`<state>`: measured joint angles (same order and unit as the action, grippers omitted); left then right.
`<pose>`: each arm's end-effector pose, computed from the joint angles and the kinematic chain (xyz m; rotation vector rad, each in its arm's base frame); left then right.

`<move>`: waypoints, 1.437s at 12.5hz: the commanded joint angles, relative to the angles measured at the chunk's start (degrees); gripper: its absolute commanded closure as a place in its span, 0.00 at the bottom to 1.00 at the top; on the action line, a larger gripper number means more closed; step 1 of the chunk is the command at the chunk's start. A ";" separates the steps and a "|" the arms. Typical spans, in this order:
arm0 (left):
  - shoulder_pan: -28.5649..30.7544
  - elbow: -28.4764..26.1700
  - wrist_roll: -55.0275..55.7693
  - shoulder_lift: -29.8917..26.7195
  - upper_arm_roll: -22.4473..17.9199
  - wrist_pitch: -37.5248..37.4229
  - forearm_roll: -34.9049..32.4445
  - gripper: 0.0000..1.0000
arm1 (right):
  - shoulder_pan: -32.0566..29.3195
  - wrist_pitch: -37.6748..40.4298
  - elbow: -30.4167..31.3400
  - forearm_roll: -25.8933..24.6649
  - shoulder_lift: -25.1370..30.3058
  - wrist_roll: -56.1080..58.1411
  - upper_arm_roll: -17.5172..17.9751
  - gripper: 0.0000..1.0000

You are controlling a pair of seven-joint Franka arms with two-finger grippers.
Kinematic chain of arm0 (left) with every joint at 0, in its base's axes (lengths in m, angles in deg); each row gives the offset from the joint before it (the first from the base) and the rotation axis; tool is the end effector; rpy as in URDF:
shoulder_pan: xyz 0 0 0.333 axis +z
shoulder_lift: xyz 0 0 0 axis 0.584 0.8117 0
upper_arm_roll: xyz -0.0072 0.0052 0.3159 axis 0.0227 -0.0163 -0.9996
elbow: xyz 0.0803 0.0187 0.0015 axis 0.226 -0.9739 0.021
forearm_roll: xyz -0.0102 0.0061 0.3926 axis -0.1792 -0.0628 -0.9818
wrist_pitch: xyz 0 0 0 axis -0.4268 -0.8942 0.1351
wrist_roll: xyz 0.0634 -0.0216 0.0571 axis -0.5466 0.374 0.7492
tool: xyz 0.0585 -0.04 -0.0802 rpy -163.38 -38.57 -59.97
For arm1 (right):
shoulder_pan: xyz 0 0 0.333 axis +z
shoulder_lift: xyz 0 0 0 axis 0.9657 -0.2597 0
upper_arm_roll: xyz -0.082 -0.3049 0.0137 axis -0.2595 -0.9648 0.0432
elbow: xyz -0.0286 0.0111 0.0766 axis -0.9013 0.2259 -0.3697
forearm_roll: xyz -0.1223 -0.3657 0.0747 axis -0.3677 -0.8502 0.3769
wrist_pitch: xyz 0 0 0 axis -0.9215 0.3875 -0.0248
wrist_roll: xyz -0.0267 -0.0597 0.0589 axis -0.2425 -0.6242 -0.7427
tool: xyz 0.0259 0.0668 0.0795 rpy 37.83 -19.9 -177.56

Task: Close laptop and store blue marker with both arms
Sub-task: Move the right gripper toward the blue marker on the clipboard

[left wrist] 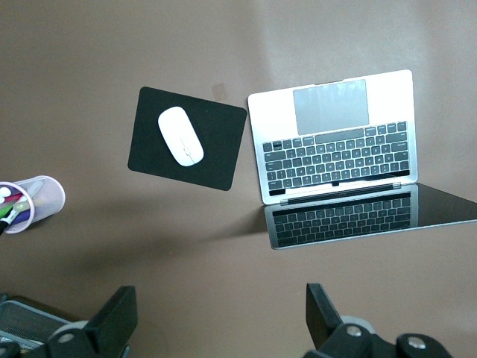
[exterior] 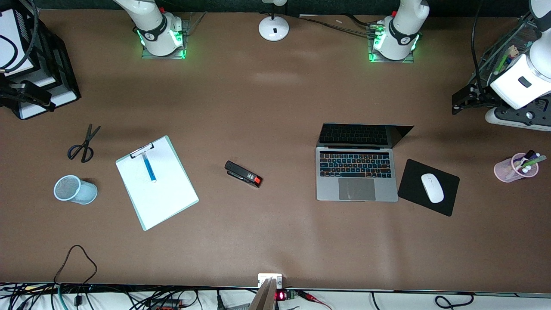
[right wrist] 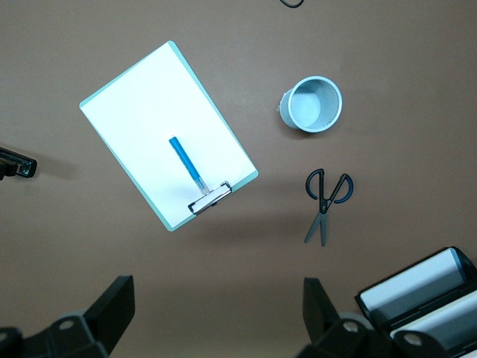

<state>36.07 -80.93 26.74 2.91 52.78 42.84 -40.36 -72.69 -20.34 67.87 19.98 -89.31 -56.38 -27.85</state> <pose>0.5605 -0.0326 0.5904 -3.1103 0.2301 0.0742 0.5634 -0.0409 0.6151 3.1025 -0.0786 -0.0145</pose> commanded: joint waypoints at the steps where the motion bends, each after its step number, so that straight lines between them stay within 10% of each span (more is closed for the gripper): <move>1: -0.16 1.81 -0.07 0.71 -0.01 -1.28 0.49 0.00 | -0.50 0.82 -0.36 0.86 0.82 0.20 0.50 0.00; 17: -0.51 5.41 -0.07 3.97 -0.01 -1.63 1.19 0.00 | 1.96 -7.70 -0.45 4.01 -12.17 -0.06 0.50 0.00; 18: -0.51 5.41 -0.07 4.58 -0.01 -1.72 1.28 0.11 | 1.96 -9.45 -0.45 4.46 -14.10 0.02 0.50 0.00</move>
<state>35.68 -77.50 26.81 5.81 52.80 42.49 -40.16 -70.70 -27.78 68.08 22.85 -100.25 -56.43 -27.35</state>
